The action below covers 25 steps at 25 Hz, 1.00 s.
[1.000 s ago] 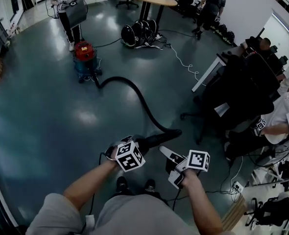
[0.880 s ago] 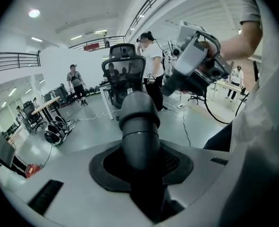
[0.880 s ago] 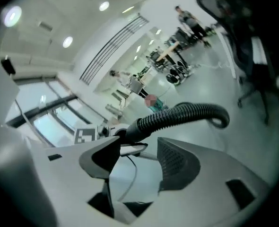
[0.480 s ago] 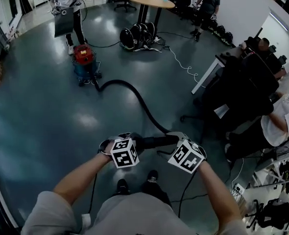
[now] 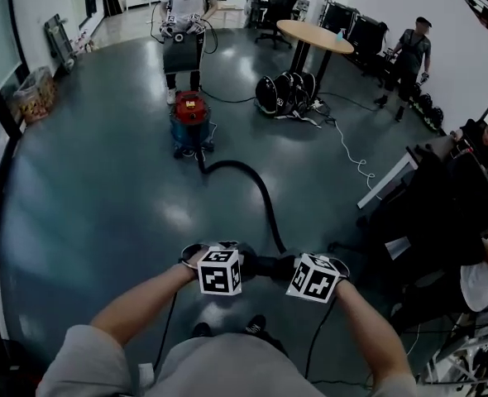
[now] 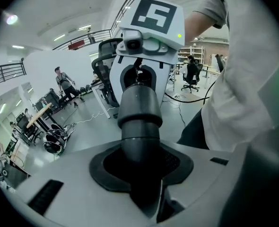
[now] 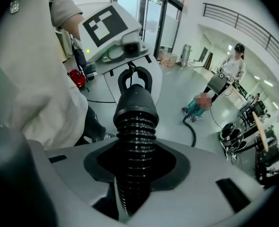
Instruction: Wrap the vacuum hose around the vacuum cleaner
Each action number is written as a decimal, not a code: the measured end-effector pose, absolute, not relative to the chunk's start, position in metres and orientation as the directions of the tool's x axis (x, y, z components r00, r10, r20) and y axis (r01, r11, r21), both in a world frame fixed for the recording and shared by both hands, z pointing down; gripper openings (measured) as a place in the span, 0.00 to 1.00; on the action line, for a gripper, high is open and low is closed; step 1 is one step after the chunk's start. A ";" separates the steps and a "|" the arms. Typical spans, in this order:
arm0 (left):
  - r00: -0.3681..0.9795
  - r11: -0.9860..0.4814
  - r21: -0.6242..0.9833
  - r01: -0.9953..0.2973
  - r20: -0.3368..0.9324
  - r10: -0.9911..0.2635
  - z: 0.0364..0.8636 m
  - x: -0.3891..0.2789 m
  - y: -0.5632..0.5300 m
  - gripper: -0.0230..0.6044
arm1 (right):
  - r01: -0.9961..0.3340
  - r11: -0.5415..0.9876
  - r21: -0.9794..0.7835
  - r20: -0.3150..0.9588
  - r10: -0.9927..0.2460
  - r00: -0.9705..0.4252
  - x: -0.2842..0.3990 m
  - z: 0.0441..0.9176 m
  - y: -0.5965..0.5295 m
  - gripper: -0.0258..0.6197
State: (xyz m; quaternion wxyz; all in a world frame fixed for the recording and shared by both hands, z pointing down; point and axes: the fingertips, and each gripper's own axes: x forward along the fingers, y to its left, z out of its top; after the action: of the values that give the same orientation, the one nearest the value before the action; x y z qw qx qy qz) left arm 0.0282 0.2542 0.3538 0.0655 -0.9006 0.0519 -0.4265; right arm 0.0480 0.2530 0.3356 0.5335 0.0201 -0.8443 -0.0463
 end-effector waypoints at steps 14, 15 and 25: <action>0.495 -0.908 -0.284 -0.306 0.768 -0.407 0.364 0.088 0.157 0.36 | -0.159 0.986 -0.043 0.781 -0.066 -0.621 0.118 0.335 0.182 0.24; 0.496 -0.895 -0.286 -0.341 0.755 -0.430 0.362 0.088 0.151 0.41 | -0.174 0.984 -0.040 0.786 -0.076 -0.614 0.125 0.336 0.176 0.24; 0.568 -0.848 -0.310 -0.430 0.637 -0.521 0.344 0.110 0.119 0.45 | -0.463 0.885 -0.045 0.773 -0.263 -0.578 0.187 0.334 0.110 0.24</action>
State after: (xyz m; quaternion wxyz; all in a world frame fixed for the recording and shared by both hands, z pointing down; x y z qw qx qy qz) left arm 0.1103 0.1191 0.3436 0.0601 -0.8834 0.2694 -0.3788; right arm 0.1875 0.1105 0.3339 0.4105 0.2064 -0.8798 0.1221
